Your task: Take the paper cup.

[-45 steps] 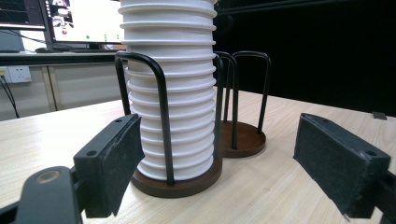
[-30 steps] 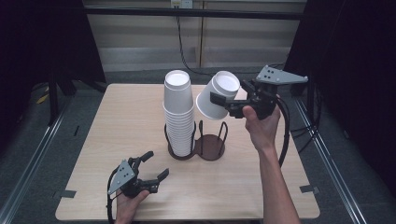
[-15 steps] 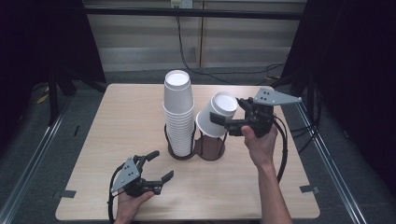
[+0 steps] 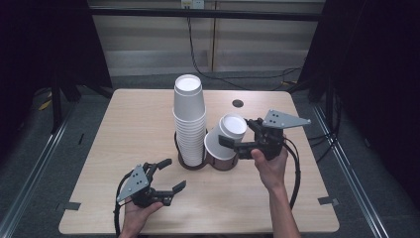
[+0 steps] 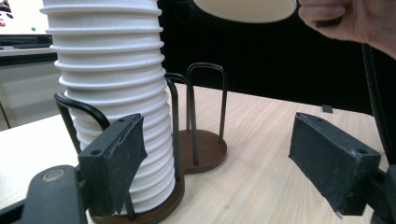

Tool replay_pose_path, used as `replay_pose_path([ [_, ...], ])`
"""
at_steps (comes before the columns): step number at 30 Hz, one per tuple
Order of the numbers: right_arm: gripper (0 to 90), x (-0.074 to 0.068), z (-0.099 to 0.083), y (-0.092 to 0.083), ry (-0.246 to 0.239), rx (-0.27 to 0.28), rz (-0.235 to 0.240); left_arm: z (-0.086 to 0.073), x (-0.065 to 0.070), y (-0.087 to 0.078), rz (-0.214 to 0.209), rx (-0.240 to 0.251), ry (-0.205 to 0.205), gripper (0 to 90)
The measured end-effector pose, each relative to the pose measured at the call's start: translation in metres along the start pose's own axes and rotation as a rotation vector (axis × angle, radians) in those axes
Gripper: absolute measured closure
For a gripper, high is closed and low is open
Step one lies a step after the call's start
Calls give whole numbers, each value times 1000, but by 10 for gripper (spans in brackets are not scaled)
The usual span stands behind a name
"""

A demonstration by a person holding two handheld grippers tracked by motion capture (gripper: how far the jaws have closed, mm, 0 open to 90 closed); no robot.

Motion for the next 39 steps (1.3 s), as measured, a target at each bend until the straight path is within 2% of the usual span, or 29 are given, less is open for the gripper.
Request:
replay_pose_path([
  [4, 221, -3, -9, 3, -2, -11, 9, 3, 1, 0, -5, 4, -4, 173],
  [7, 221, -4, -19, 4, 13, -12, 16, 5, 2, 0, -27, 15, -8, 161],
  [10, 222, -7, -25, 5, 19, -6, 29, 6, 3, 1, -35, 9, -6, 161],
  [19, 223, -12, -44, 10, 24, -33, 47, 6, 11, 6, -78, 4, -6, 161],
  [24, 223, -16, -55, 13, 23, -44, 63, 8, 13, 8, -95, 19, -14, 157],
  [27, 223, -18, -62, 16, 22, -53, 66, 12, 16, 9, -113, 26, -3, 156],
  [34, 223, -21, -73, 21, 27, -68, 80, 12, 21, 19, -142, 12, -1, 154],
  [39, 223, -26, -81, 25, 34, -71, 104, 14, 22, 21, -156, 23, -5, 155],
])
Point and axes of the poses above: each handheld gripper's, and its own axes: y roughly forward along the jaws, z roughly out of its top, x roughly to its right, the point moved 7 cm from there along y, roughly forward along the jaws, and after that the axes turned 8 degrees about y, right-handed, at the moved point
